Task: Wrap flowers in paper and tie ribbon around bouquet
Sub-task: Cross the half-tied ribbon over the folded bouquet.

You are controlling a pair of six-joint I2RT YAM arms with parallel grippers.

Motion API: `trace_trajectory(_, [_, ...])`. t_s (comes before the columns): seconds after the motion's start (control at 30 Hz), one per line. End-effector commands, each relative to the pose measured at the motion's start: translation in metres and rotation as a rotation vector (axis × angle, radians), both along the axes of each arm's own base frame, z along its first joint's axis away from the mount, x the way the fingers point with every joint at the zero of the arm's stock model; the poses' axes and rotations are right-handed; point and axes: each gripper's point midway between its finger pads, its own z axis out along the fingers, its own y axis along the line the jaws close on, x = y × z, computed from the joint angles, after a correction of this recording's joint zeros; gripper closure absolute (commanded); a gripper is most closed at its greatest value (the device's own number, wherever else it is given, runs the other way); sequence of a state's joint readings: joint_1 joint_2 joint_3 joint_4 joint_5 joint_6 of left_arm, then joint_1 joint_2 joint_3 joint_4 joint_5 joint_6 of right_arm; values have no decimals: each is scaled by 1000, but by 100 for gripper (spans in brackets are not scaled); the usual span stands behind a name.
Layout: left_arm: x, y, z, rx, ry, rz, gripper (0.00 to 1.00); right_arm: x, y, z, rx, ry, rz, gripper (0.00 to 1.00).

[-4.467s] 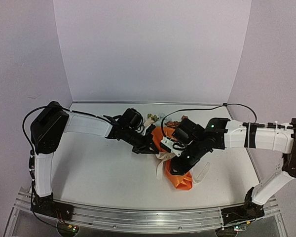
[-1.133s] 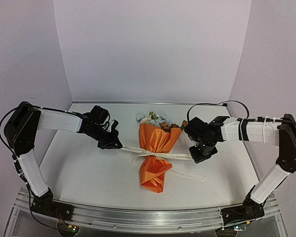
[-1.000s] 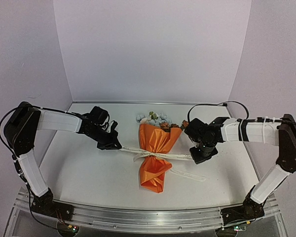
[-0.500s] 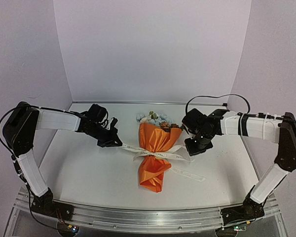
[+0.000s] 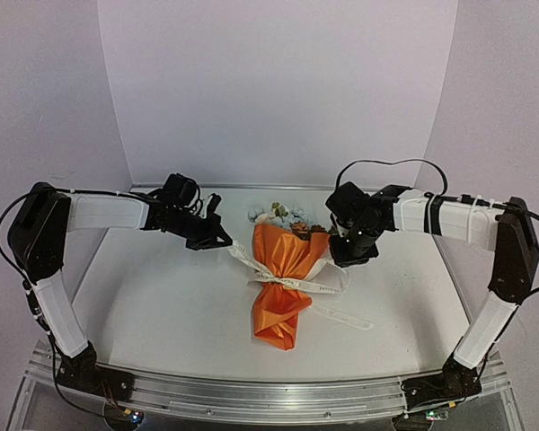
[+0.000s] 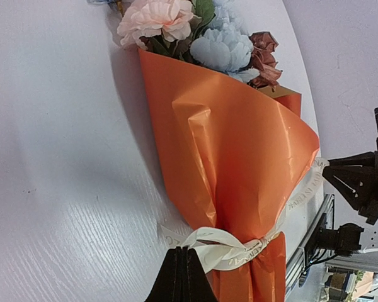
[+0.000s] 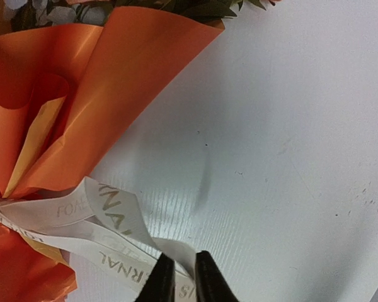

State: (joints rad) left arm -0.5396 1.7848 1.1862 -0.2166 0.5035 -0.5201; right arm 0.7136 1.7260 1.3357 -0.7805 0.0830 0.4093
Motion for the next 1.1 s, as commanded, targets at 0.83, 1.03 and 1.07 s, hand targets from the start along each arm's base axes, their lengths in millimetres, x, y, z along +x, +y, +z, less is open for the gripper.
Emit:
trace_trajectory(0.83, [3, -11, 11, -59, -8, -39, 100, -56, 77, -15, 186, 103, 316, 56])
trace_trajectory(1.03, [5, -13, 11, -52, -2, -47, 100, -56, 95, -20, 205, 120, 441, 55])
trace_trajectory(1.07, [4, -13, 10, -52, 3, -49, 100, -54, 98, -18, 211, 118, 440, 55])
